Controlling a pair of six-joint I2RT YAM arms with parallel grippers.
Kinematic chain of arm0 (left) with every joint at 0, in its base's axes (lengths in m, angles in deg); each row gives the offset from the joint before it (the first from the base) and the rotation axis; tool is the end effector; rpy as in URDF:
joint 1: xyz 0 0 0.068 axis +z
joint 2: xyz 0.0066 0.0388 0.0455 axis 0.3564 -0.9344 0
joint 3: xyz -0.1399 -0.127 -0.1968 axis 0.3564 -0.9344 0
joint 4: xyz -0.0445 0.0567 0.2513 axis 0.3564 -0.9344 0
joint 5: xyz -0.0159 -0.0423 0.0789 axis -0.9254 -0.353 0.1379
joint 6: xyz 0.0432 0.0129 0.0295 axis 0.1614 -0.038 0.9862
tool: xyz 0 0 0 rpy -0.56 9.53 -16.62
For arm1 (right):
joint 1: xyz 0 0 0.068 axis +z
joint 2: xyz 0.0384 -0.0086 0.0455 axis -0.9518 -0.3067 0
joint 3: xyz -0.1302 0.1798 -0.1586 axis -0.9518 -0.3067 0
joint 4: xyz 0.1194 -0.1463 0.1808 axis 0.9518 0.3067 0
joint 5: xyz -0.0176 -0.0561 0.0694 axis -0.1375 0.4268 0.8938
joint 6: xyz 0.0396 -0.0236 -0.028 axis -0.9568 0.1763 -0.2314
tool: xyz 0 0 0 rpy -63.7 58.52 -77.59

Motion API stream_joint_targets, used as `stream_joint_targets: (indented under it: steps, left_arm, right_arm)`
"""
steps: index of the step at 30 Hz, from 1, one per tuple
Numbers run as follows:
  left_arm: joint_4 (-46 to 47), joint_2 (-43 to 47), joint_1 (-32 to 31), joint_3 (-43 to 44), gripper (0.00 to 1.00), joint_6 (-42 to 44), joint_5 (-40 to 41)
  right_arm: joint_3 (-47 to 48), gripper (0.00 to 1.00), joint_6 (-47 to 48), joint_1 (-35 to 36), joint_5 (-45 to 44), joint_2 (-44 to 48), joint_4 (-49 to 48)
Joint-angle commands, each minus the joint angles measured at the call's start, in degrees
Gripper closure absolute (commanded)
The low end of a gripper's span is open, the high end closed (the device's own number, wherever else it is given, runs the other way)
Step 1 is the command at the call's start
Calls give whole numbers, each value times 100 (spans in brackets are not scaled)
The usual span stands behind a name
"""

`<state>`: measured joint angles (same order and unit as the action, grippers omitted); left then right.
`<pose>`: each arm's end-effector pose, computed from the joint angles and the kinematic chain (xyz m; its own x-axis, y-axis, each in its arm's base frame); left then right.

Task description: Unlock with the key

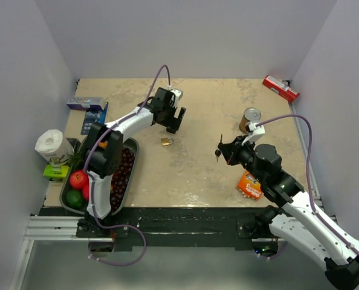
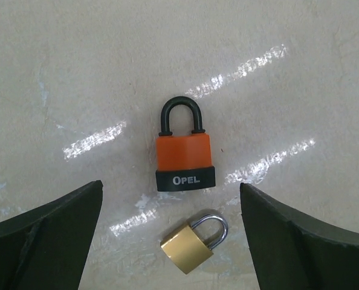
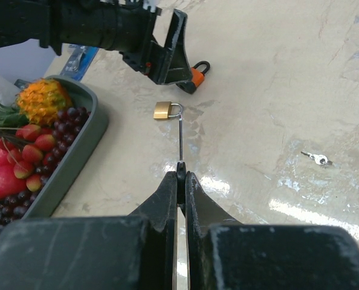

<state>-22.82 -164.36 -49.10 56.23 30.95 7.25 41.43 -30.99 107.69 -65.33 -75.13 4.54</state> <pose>0.4006 -0.2136 0.2101 -0.7083 0.2590 -0.6566 0.3798 0.9240 -0.0452 0.1376 0.0934 0.3076 -0.3581 0.2696 -0.8939 -0.3711 0.8375 0.4012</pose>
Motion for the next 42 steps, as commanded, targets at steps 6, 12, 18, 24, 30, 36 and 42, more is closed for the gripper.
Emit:
stream_joint_targets:
  steps: [6,12,18,24,30,36,42]
  left_arm:
    - [-715,-827,-34,1017,1,472,-165]
    - [-786,-1231,-34,1254,1,464,-165]
    - [-1006,-1557,-77,1483,12,455,-51]
    - [-1216,-1592,-139,1492,32,350,397]
    - [-1489,-1653,-227,1404,33,323,679]
    - [-1639,-1733,-227,1246,70,288,565]
    - [-1305,-1285,-209,877,100,86,38]
  right_arm:
    - [-102,100,-124,-31,437,14,-316]
    - [-129,100,-160,-31,534,-118,-405]
    - [-138,100,-142,-31,516,-188,-431]
    - [-146,100,-124,-22,516,-294,-483]
    - [-199,100,-160,-22,508,-285,-528]
    - [-226,100,-160,-31,455,-206,-475]
    - [-191,100,-63,-31,376,-162,-282]
